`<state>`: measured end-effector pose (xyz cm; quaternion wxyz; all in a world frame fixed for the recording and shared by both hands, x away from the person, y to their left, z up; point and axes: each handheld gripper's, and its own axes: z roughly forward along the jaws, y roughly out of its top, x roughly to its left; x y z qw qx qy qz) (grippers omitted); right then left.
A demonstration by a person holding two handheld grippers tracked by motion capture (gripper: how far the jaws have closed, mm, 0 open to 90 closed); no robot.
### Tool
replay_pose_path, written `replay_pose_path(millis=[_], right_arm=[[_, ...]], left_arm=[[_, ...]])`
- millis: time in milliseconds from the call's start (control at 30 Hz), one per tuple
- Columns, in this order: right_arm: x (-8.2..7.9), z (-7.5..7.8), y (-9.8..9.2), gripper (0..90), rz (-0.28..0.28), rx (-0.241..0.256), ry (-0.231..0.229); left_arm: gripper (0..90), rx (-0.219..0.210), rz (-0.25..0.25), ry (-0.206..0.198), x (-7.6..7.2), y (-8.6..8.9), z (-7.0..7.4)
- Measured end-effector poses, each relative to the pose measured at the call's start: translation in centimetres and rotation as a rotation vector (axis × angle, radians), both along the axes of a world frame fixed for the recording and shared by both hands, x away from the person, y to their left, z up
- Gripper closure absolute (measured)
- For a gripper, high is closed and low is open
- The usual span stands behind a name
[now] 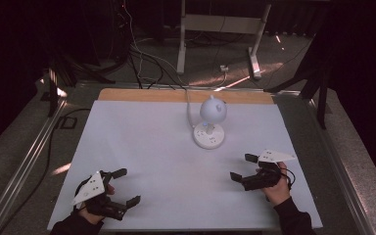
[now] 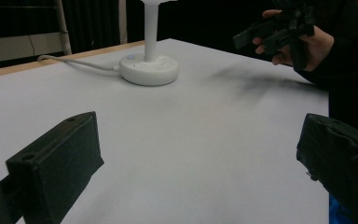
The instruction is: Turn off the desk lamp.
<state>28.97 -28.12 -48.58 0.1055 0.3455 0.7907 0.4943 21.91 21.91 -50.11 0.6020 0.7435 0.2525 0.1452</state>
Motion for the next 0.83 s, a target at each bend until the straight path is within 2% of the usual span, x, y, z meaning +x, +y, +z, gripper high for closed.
replay_pose_path(millis=[67,167,333,433,533,667,833], right_arm=[[-0.5,-0.2,-0.4,0.0,0.005,0.012,-0.008],[-1.1,-0.7,-1.0,0.0,0.015,0.020,0.014],[-2.1,-1.5,-1.5,0.0,0.009,-0.002,0.028],[-2.8,-1.7,-1.9,0.0,-0.013,-0.008,0.020],[-3.5,-1.8,-2.2,0.0,-0.023,-0.014,-0.009],[-3.5,-2.0,-2.5,0.0,-0.046,-0.029,-0.029],[-3.4,-2.2,-2.5,0.0,-0.044,-0.036,-0.037]], left_arm=[[0.5,0.002,0.000,0.000,0.0,0.0,0.0],[0.5,0.002,-0.002,-0.001,0.0,0.0,0.0],[0.5,0.003,-0.003,-0.002,0.0,0.0,0.0],[0.5,0.001,-0.003,-0.004,-0.1,0.1,0.1],[0.5,-0.003,0.000,-0.004,-0.1,0.1,0.1],[0.5,0.004,-0.004,-0.003,-0.1,0.0,0.1],[0.5,0.004,-0.005,-0.003,-0.1,0.0,0.1]])
